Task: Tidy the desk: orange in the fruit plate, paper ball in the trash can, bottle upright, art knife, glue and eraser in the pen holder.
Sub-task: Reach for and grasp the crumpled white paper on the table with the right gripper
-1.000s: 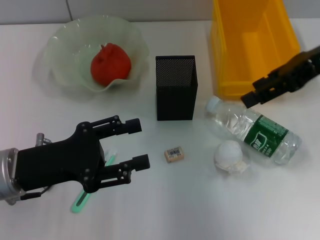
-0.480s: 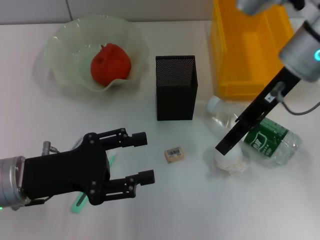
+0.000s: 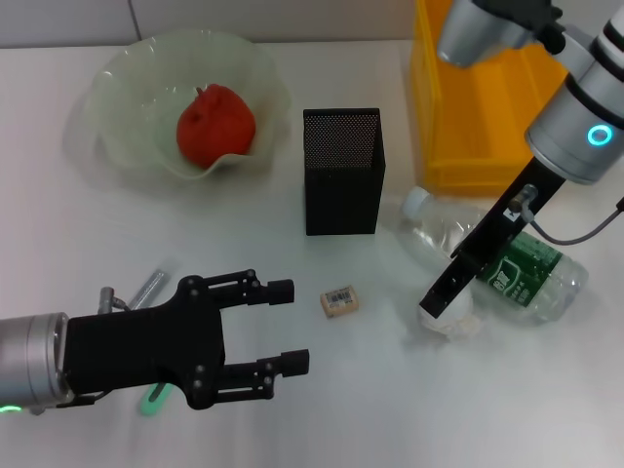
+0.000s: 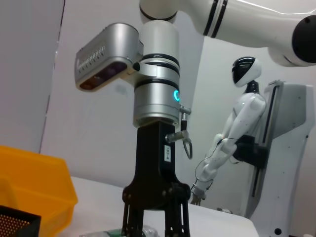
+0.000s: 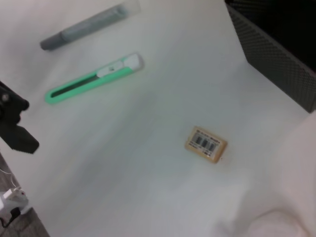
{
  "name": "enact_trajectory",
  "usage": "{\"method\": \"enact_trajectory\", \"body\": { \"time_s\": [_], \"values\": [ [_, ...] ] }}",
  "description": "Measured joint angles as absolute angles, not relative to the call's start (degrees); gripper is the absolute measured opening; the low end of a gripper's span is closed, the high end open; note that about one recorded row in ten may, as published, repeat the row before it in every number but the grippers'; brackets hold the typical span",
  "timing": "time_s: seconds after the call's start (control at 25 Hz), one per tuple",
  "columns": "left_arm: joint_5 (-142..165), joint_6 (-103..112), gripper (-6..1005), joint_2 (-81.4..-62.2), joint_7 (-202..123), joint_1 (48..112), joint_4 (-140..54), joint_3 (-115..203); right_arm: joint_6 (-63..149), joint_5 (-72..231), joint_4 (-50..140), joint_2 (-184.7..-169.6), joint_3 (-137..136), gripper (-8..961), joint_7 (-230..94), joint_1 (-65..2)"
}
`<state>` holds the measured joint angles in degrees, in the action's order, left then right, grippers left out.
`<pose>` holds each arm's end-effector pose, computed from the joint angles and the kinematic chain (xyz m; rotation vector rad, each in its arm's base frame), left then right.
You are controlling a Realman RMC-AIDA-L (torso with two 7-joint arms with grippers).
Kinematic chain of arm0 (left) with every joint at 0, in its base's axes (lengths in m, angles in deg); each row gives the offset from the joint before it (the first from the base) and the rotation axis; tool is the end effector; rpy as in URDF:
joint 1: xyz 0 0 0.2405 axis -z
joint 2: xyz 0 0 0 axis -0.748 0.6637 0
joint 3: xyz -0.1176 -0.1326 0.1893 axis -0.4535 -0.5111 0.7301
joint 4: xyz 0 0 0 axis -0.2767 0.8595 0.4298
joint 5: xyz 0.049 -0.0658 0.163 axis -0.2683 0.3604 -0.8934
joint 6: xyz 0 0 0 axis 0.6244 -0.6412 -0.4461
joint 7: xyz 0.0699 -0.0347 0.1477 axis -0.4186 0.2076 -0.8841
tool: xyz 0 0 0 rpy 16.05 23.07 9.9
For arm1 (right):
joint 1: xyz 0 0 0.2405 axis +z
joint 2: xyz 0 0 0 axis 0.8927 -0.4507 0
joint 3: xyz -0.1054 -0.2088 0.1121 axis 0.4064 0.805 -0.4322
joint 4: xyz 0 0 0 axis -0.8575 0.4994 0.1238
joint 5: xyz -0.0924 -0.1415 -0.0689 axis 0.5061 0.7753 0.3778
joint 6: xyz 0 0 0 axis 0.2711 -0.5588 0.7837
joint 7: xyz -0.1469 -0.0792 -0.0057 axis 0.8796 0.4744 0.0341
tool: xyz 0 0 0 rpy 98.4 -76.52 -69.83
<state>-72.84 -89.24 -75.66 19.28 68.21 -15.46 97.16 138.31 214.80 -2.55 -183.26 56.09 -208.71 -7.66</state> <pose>-0.2346 0.2258 -0.0468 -2.8643 -0.3620 -1.0703 0.1627 0.3361 -0.0370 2.7978 -1.2053 0.6884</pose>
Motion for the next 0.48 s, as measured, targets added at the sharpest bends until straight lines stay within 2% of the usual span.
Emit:
{"method": "enact_trajectory", "body": {
  "time_s": [0.2, 0.48],
  "values": [
    [-72.78, -88.89, 731, -75.69, 20.21, 68.45, -15.46, 97.16, 137.04, 215.22, -0.83, -183.33, 56.93, 681, -208.73, -7.50],
    [-72.58, -88.73, 813, -75.66, 20.03, 68.66, -15.46, 97.04, 136.66, 216.01, -1.02, -183.32, 57.02, 668, -208.84, -7.25]
  ]
}}
